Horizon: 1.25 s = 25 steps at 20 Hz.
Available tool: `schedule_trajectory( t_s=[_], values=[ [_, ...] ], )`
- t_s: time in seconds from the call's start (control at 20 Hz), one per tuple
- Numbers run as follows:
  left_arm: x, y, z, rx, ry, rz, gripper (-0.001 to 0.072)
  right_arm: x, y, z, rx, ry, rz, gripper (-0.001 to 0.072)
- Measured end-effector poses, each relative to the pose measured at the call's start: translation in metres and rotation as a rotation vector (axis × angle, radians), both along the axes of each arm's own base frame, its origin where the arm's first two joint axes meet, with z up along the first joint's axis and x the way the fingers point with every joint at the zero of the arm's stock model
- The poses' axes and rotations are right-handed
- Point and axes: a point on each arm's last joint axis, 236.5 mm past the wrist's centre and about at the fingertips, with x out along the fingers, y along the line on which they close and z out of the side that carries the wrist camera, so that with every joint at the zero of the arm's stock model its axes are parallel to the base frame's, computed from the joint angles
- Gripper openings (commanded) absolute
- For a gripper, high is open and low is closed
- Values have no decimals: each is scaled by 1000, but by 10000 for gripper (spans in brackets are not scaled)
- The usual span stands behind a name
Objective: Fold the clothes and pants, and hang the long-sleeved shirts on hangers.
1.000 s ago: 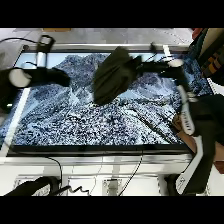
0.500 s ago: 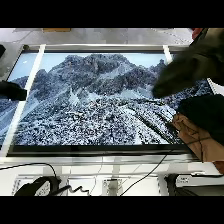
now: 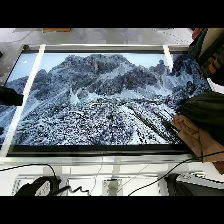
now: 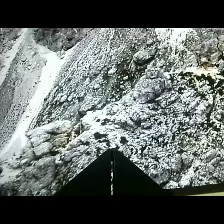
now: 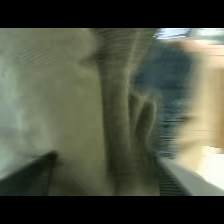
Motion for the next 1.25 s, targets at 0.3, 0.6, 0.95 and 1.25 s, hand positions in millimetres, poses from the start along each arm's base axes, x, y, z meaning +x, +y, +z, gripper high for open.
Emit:
schedule_trajectory(
  t_s=[0.3, 0.6, 0.95, 1.25],
  values=[
    [-1, 0, 0, 0, 3, 0, 18, -30, -11, -1, 10, 21, -81, 340],
    [-1, 0, 0, 0, 4, 0, 18, 67, 48, 18, 59, -213, 313, 32],
    [-1, 0, -1, 0, 4, 0, 19, 171, 291, 78, 28, -422, 1213, 32],
    [-1, 0, -1, 0, 4, 0, 18, 141, 411, 72, -142, -235, 1621, 33]
  ],
)
